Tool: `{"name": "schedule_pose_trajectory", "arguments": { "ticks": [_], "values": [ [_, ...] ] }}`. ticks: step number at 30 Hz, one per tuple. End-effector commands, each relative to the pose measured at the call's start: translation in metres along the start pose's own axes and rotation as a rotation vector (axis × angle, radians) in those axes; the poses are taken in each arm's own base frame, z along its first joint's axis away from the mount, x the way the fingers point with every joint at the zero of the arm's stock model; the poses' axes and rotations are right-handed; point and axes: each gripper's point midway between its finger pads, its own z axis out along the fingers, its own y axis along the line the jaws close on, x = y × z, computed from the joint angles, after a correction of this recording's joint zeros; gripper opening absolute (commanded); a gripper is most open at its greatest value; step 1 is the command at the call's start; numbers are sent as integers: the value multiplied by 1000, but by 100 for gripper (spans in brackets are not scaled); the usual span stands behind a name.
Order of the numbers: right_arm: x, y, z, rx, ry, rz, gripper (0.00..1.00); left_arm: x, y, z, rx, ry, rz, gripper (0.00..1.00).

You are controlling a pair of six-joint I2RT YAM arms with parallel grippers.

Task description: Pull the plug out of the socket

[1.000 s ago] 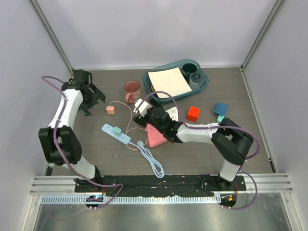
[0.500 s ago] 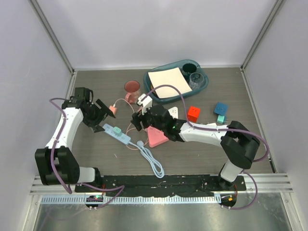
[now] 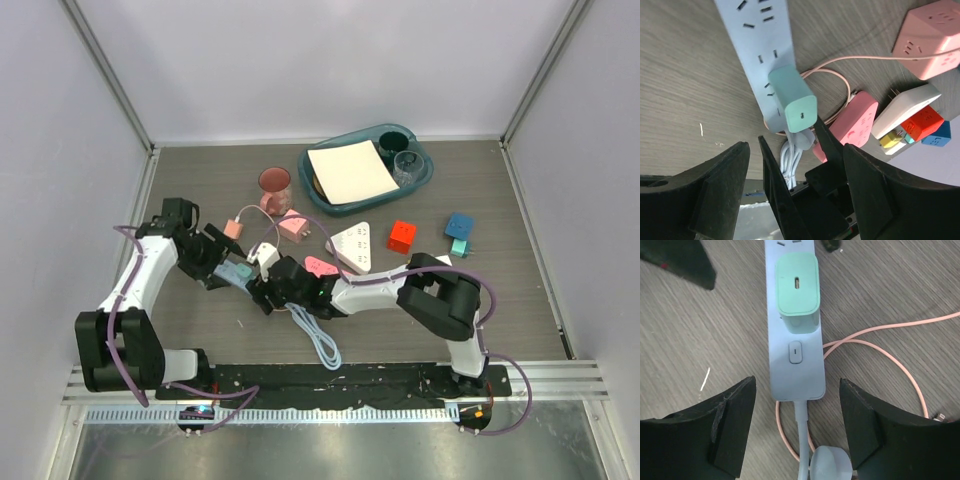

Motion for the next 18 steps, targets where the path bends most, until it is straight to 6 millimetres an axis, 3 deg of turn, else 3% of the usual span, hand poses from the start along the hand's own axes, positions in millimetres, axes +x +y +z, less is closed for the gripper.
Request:
{"name": "schedule_pose_trajectory", "arguments": {
  "ticks": [1, 6, 12, 15, 16, 18],
  "values": [
    [-26, -5, 8, 33, -81, 4, 72, 4, -5, 4, 21, 16, -93, 79],
    [-9, -3, 18, 36, -66, -5, 71, 0, 0, 6, -5, -8, -134, 77],
    [-2, -1, 24, 35, -66, -18, 69, -2, 0, 12, -21, -6, -173, 77],
    [1, -1, 26, 39, -73, -34, 63, -5, -1, 16, -29, -2, -178, 77],
    [3, -2, 26, 42, -73, -39, 53, -5, -2, 18, -34, 1, -179, 77],
    [4, -2, 25, 44, -87, -48, 44, -5, -3, 19, -38, -2, -176, 77]
  ]
}}
